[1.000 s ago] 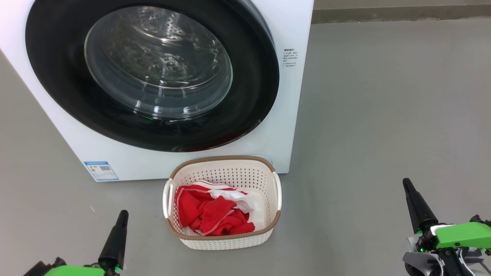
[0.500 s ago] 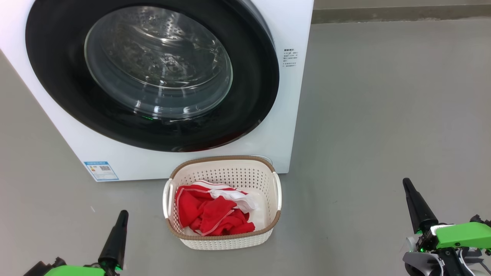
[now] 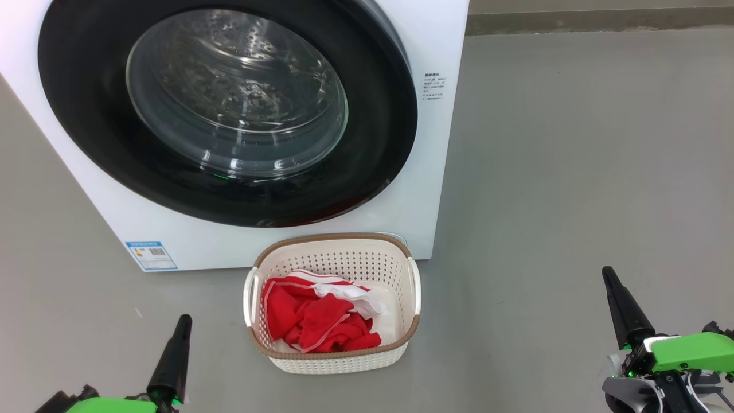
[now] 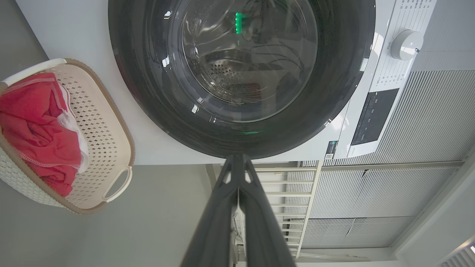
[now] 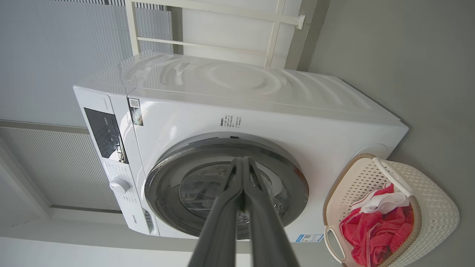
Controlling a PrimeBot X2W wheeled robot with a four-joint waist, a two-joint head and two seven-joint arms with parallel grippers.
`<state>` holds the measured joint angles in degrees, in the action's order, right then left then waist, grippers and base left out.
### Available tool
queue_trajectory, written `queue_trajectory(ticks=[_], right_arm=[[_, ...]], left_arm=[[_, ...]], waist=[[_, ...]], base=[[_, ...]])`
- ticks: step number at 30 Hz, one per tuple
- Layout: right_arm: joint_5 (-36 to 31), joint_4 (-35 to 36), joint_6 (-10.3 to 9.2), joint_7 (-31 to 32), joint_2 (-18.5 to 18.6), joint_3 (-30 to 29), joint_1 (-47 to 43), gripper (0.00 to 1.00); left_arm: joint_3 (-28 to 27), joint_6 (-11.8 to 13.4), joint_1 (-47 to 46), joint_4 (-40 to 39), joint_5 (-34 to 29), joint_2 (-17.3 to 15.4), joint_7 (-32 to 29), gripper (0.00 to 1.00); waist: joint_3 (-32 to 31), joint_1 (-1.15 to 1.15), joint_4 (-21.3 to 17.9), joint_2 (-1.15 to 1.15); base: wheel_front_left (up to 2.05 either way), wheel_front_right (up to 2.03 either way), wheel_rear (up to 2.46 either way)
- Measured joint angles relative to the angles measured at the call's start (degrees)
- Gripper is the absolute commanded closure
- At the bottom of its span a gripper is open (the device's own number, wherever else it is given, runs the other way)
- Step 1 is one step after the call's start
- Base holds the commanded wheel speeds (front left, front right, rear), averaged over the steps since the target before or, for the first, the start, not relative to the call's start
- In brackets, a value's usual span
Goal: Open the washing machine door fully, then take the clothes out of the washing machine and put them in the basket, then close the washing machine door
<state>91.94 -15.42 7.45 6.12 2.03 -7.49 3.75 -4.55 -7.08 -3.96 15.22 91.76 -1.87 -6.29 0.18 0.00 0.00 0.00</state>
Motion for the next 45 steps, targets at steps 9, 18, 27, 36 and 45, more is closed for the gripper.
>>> queue_trajectory(ticks=[9,18,27,36,45], right_arm=[[0.0,0.0,0.0,0.0,0.0,0.0,0.0,1.0],[0.0,0.0,0.0,0.0,0.0,0.0,0.0,1.0],[0.0,0.0,0.0,0.0,0.0,0.0,0.0,1.0],[0.0,0.0,0.0,0.0,0.0,0.0,0.0,1.0],[0.0,0.0,0.0,0.0,0.0,0.0,0.0,1.0]], left_arm=[[0.0,0.0,0.0,0.0,0.0,0.0,0.0,1.0],[0.0,0.0,0.0,0.0,0.0,0.0,0.0,1.0],[0.0,0.0,0.0,0.0,0.0,0.0,0.0,1.0],[0.0,0.0,0.0,0.0,0.0,0.0,0.0,1.0],[0.0,0.0,0.0,0.0,0.0,0.0,0.0,1.0]], waist=[[0.0,0.0,0.0,0.0],[0.0,0.0,0.0,0.0],[0.0,0.0,0.0,0.0],[0.0,0.0,0.0,0.0],[0.0,0.0,0.0,0.0]], base=[[0.0,0.0,0.0],[0.0,0.0,0.0],[0.0,0.0,0.0],[0.0,0.0,0.0],[0.0,0.0,0.0]])
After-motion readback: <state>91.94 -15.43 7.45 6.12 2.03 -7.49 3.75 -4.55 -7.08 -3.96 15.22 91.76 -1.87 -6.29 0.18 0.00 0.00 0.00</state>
